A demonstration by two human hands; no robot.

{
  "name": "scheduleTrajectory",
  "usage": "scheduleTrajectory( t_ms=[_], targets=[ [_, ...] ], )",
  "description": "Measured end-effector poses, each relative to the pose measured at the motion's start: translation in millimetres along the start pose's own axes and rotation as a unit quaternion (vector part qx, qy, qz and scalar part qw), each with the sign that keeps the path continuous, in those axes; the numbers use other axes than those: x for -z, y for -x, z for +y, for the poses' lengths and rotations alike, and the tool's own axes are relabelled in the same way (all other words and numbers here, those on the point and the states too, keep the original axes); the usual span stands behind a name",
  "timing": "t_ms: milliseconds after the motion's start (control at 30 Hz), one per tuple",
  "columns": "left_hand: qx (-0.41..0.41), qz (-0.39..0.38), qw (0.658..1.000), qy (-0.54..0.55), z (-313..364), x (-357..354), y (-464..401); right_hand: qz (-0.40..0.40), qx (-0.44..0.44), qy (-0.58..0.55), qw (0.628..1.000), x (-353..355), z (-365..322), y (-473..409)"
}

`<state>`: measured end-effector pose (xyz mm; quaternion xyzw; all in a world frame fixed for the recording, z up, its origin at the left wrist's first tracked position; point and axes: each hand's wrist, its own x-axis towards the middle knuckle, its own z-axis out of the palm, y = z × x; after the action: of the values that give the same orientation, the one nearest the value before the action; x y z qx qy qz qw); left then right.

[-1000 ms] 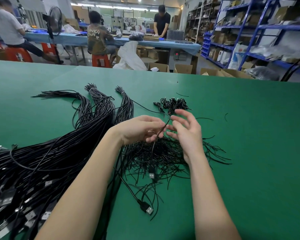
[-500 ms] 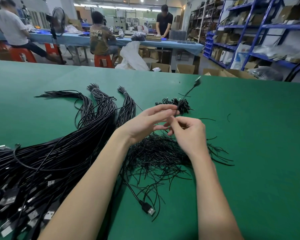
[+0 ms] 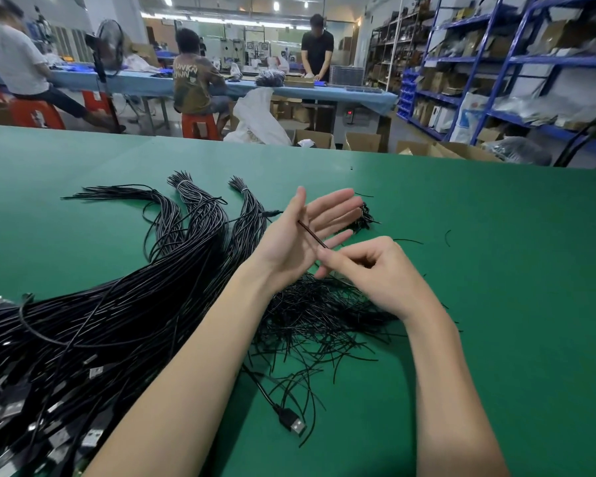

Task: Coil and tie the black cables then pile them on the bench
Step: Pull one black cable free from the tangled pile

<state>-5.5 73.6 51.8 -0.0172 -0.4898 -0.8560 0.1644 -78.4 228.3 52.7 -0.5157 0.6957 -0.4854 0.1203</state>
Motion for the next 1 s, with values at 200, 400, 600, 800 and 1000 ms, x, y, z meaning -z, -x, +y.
scheduleTrajectory(
  t_ms=[200,400,600,800,1000],
  targets=[
    [-0.046,-0.013,0.995,0.089,6.3,1.0,-0.8,-0.084,-0.059,0.047,0.994,27.4,3.2,-5.5],
    [-0.058,-0.051,0.994,0.071,12.7,-2.9,8.2,-0.221,-0.085,0.106,0.966,15.1,20.3,-31.2],
    [0.087,-0.158,0.982,-0.049,20.8,12.9,15.6,-0.255,-0.073,0.299,0.917,32.2,9.1,-77.6],
    [0.162,-0.055,0.950,-0.262,8.2,9.3,9.2,-0.229,-0.023,0.418,0.879,51.7,-50.4,-119.8],
    [0.076,0.071,0.972,-0.211,8.9,18.8,3.4,-0.138,0.015,0.332,0.933,32.2,-63.4,-105.6]
  ],
)
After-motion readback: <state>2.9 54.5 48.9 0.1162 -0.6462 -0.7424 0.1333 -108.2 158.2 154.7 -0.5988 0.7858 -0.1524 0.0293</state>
